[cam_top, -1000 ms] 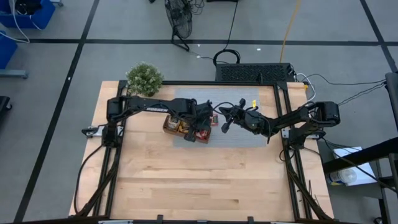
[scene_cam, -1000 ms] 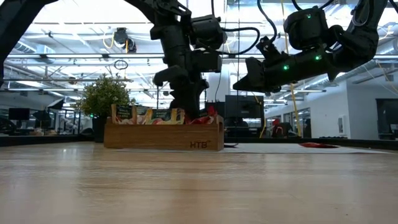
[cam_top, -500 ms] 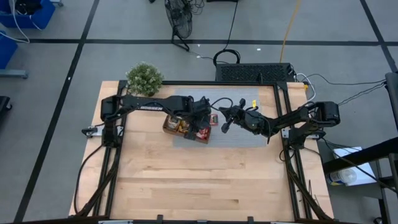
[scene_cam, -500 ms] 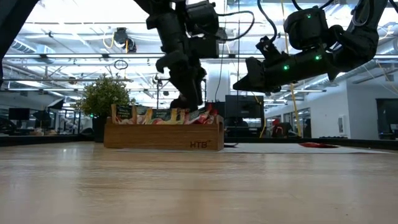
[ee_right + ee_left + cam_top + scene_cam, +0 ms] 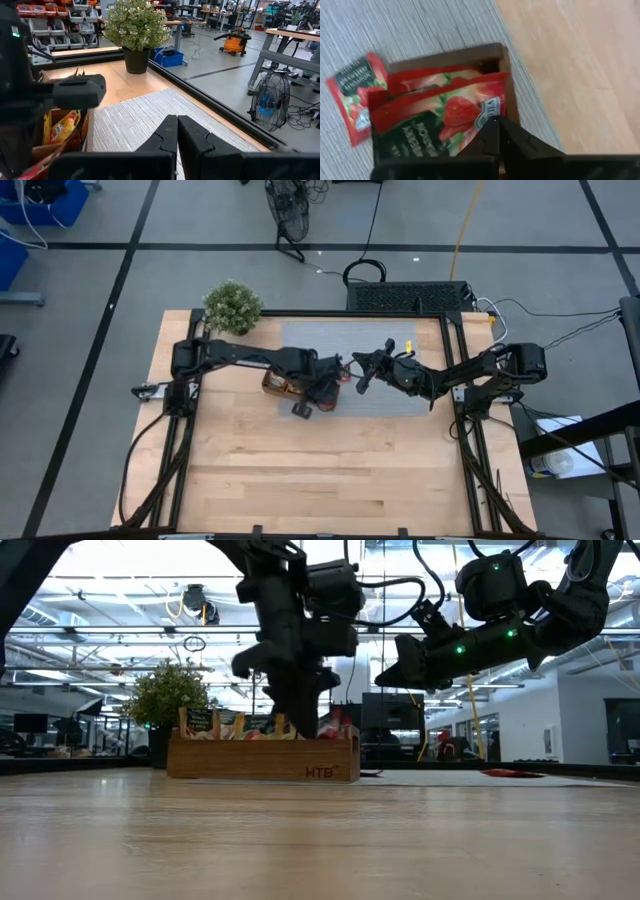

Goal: Pick & Place Tea
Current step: Put the red tea bag into the right section of the wooden organizer

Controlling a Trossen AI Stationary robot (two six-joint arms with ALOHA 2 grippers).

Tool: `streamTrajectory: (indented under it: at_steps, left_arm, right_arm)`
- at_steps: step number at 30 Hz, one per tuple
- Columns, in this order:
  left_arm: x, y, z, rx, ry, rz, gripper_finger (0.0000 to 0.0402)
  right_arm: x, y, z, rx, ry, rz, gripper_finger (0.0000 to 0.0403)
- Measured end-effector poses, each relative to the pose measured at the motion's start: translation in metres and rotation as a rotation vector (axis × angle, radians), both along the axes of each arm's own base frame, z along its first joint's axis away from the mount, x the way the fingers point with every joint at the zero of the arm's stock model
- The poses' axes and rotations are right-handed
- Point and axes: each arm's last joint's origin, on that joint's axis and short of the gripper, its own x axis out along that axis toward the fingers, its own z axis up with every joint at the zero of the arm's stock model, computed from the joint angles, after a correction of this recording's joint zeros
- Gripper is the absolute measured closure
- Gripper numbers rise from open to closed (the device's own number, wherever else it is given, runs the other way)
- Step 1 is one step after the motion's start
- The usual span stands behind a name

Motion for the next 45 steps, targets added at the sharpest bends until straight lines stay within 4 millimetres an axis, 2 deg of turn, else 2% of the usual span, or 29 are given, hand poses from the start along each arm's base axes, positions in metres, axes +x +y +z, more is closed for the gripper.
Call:
streamTrajectory:
  at_steps: [5, 18, 27, 36, 45]
  left_arm:
    - [0.005, 0.001, -0.007, 0.020, -0.006, 0.023, 0.0397]
    - [0.001, 0.004, -0.001, 0.118, 0.035, 0.057, 0.0397]
    - [0.009, -0.005, 0.013, 0.090, -0.021, 0.019, 0.0398]
    - [0.012, -0.021, 0.014, 0.077, -0.047, -0.024, 0.0398]
    - [0.017, -0.013, 0.014, 0.049, -0.091, -0.027, 0.0399]
  right_arm:
    - [0.000, 0.000, 0.000, 0.000, 0.000, 0.000, 0.0403]
    - [0.000, 0.000, 0.000, 0.000, -0.001, 0.000, 0.0403]
    - [0.000, 0.000, 0.000, 0.006, -0.004, -0.001, 0.0403]
    - [0.000, 0.000, 0.000, 0.004, -0.003, -0.001, 0.0403]
    - [0.000, 0.000, 0.000, 0.003, -0.002, -0.001, 0.0403]
